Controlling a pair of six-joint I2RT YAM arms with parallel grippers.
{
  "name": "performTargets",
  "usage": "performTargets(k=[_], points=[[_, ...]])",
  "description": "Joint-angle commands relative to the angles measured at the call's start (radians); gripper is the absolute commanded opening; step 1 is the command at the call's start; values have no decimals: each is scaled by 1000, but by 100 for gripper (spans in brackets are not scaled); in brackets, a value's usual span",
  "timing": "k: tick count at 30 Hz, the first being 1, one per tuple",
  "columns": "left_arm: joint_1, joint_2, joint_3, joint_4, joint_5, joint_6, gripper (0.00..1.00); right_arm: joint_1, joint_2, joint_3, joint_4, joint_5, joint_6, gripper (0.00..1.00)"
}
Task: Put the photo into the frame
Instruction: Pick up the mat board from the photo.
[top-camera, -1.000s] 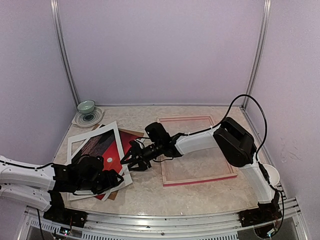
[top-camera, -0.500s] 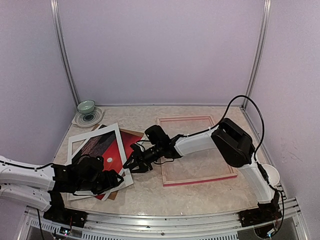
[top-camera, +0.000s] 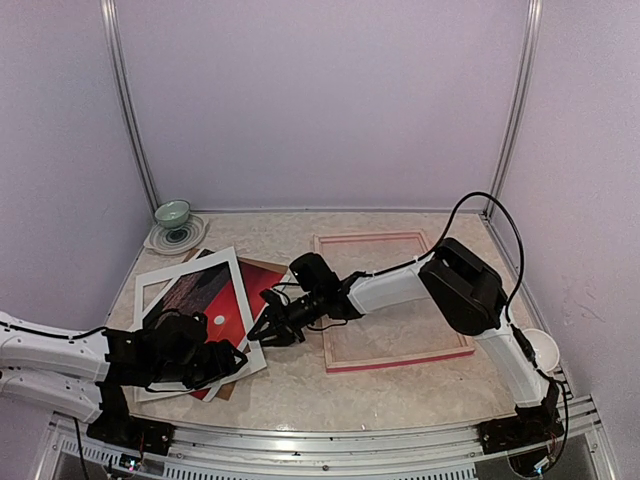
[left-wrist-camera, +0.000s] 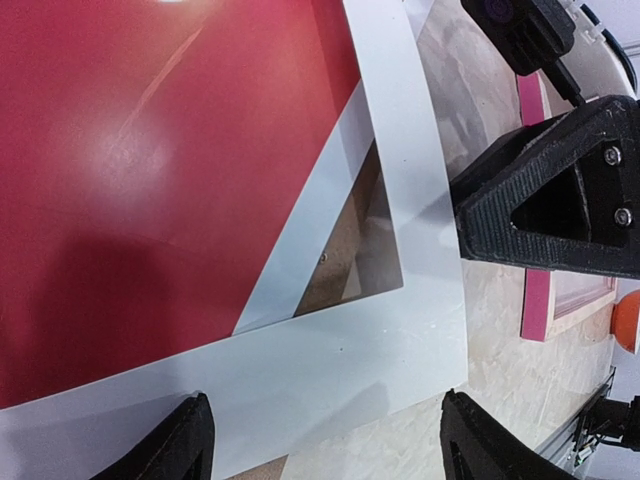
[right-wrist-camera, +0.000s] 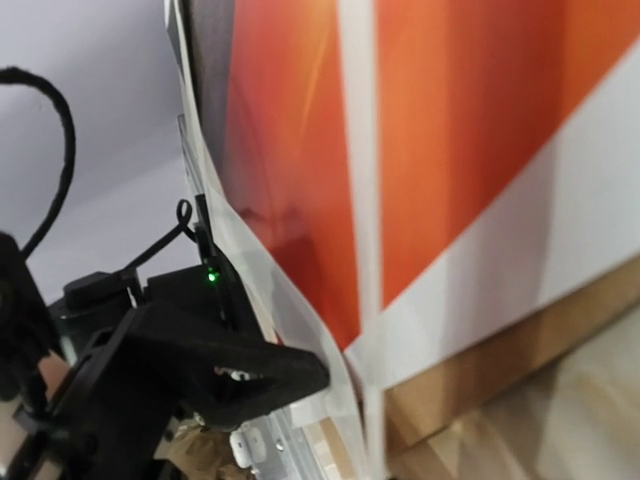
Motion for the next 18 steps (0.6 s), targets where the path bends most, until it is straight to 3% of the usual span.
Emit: performTargets(k=[1, 14, 18], points=[[-12, -6, -25, -41, 5, -16, 78, 4, 23, 7, 38, -22, 3, 24], [-15, -22, -20, -49, 0, -14, 79, 10, 36, 14, 54, -35, 11, 4], [-15, -35, -1, -83, -14, -3, 86, 9, 28, 16, 25, -27, -14, 0]])
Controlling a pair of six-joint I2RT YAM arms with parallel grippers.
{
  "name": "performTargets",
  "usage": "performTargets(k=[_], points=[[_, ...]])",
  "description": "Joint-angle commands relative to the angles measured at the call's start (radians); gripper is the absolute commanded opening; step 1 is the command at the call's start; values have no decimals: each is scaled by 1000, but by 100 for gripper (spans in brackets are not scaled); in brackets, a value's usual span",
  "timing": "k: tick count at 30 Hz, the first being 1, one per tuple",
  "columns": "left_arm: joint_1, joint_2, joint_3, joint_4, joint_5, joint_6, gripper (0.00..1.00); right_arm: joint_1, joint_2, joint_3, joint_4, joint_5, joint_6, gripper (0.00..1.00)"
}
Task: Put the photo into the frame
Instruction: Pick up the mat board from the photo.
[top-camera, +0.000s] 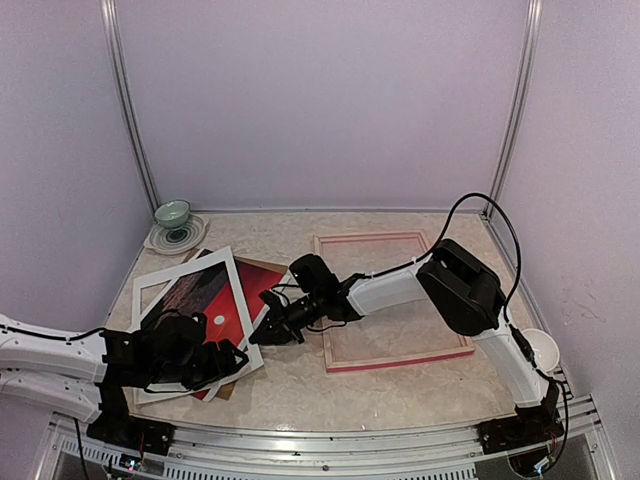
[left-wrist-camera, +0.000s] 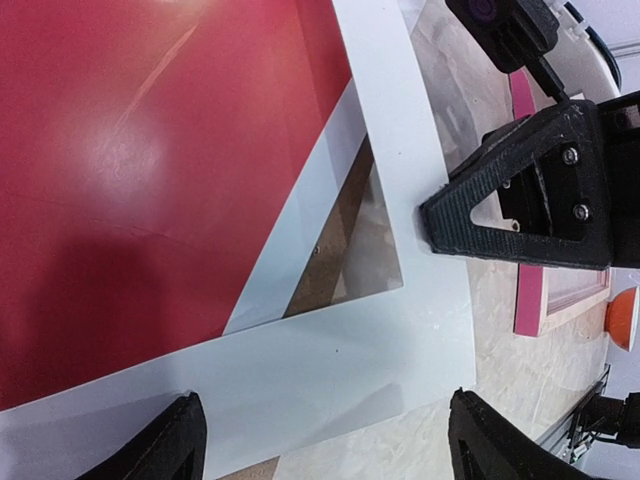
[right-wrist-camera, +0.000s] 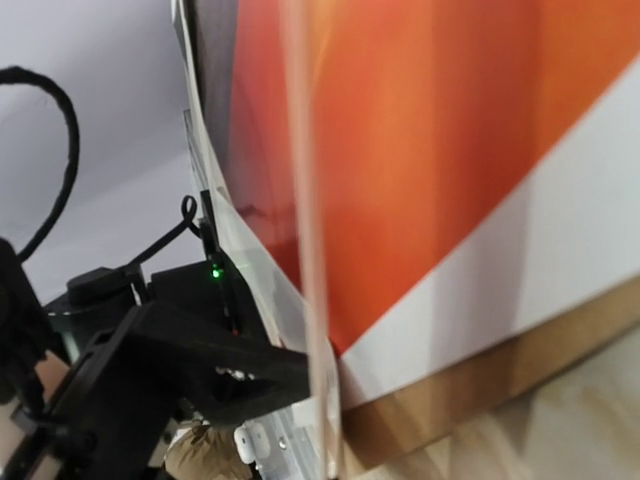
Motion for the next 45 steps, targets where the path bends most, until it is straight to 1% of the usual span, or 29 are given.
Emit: performTargets(k=[1, 3, 9, 13, 17, 20, 24, 29, 32, 45], points=[[-6, -21, 17, -97, -19, 10, 96, 6, 10, 16, -18, -9, -35, 0], [-7, -38, 48, -140, -43, 25, 99, 1, -1, 12, -39, 1, -58, 0], [-7, -107, 144, -282, -136, 65, 99, -21, -71, -18, -104, 42, -134, 0], [-7, -150, 193, -333, -190, 89, 99, -43, -140, -65, -133, 65, -180, 0], [-5, -150, 236, -363, -235, 117, 99, -69, -218, -125, -159, 90, -229, 0], [0, -126, 258, -359, -249, 141, 99, -93, -282, -171, -191, 114, -276, 0], [13, -81, 281, -337, -249, 174, 99, -137, -368, -276, -203, 123, -327, 0], [39, -22, 301, -291, -215, 223, 99, -201, -448, -387, -191, 68, -364, 0], [54, 4, 311, -268, -200, 244, 99, -227, -484, -420, -206, 39, -401, 0], [126, 118, 355, -163, -128, 334, 99, -372, -646, -559, -372, 13, -572, 0]])
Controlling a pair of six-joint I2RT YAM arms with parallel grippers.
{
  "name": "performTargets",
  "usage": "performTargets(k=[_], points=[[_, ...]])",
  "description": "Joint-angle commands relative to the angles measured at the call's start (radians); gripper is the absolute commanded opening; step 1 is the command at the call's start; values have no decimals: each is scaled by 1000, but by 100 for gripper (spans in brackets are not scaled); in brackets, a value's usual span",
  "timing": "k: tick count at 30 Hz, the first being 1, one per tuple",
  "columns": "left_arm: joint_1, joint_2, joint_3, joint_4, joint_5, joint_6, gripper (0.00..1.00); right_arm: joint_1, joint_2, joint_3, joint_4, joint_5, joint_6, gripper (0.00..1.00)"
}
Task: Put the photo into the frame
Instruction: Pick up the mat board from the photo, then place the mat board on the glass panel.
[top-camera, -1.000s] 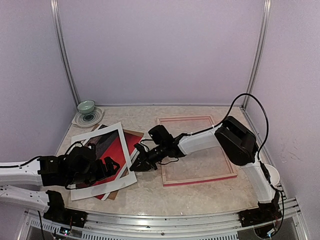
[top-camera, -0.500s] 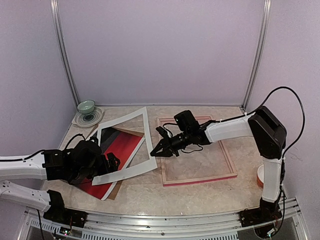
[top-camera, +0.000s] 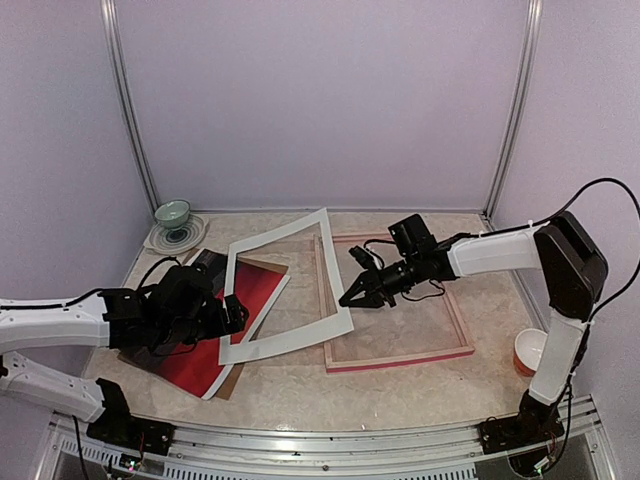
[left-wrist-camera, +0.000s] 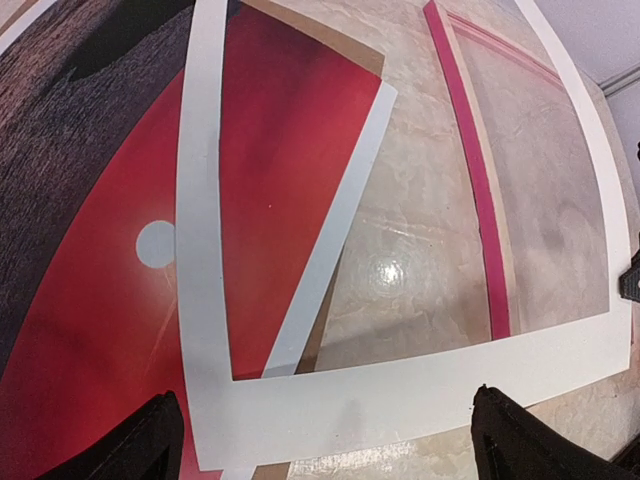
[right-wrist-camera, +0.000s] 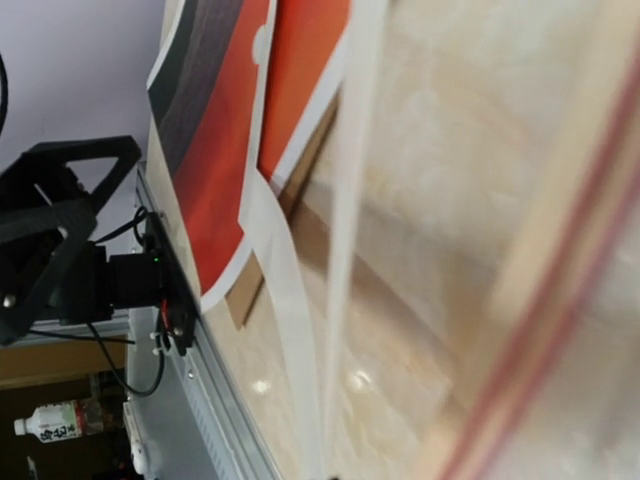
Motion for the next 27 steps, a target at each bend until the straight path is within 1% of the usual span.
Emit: performTargets(k=[1, 7, 13, 20, 27], points=[[15, 46, 47, 56, 29, 54, 99, -56, -74, -48, -91, -28, -101, 0], [28, 112, 72, 84, 53, 87, 99, -132, -158, -95, -191, -34, -201, 0], [33, 168, 88, 121, 79, 104, 99, -187, -225, -123, -271, -25, -266, 0], [33, 227, 104, 136, 106, 112, 99, -215, -266, -119, -372, 50, -343, 0], [33, 245, 101, 145, 120, 112, 99, -260, -294, -125, -452, 110, -405, 0]])
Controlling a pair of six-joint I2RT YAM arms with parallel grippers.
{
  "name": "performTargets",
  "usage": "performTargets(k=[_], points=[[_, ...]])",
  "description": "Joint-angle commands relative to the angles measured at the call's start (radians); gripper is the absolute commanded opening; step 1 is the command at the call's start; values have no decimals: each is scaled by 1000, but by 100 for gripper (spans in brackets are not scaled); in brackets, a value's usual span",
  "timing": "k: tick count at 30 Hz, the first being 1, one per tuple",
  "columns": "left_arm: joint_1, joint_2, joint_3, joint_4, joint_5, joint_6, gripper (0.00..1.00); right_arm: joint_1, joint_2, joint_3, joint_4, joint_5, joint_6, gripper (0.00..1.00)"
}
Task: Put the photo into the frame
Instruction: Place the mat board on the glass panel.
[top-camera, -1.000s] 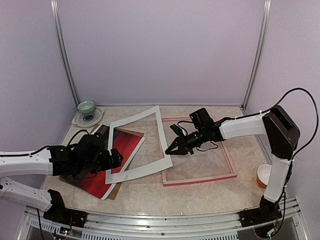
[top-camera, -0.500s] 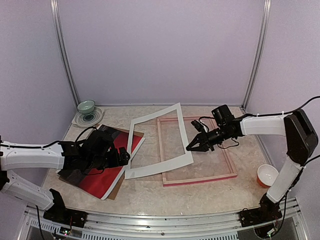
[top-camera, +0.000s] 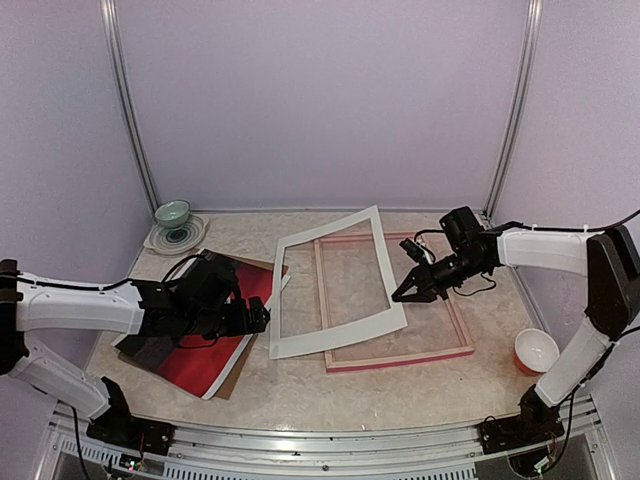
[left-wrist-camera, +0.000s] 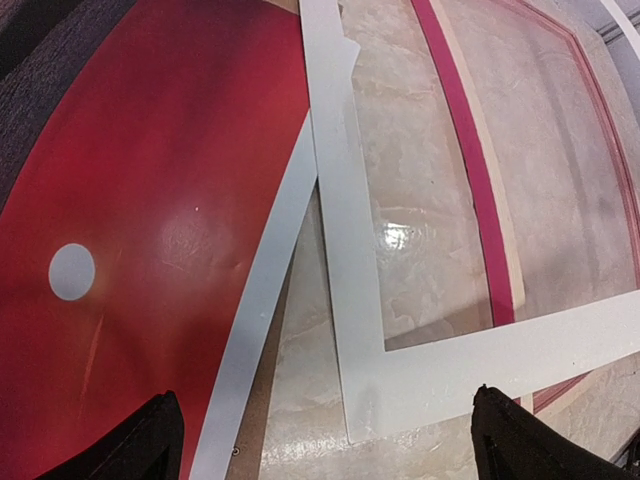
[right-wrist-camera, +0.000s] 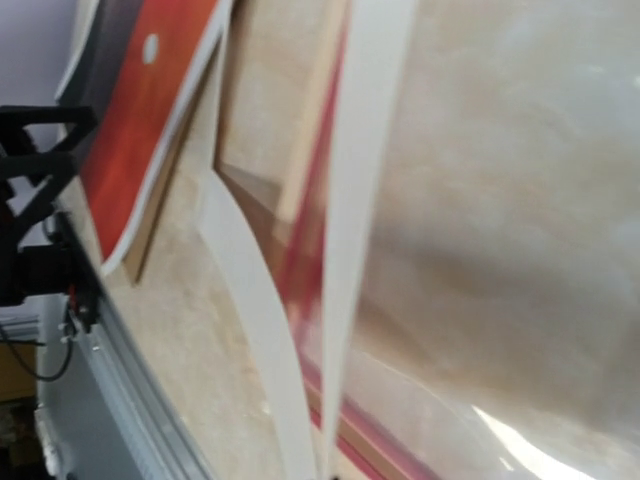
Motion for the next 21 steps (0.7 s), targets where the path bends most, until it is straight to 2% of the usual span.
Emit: performTargets(k=[1, 12, 21], points=[[6, 12, 19, 28, 17, 13, 99, -42, -46, -16, -87, 65, -69, 0], [7, 47, 16, 60, 37, 34, 99, -85, -12, -11, -172, 154, -109, 0], [7, 73, 16, 98, 57, 74, 99, -95, 26, 25, -281, 341, -161, 0]])
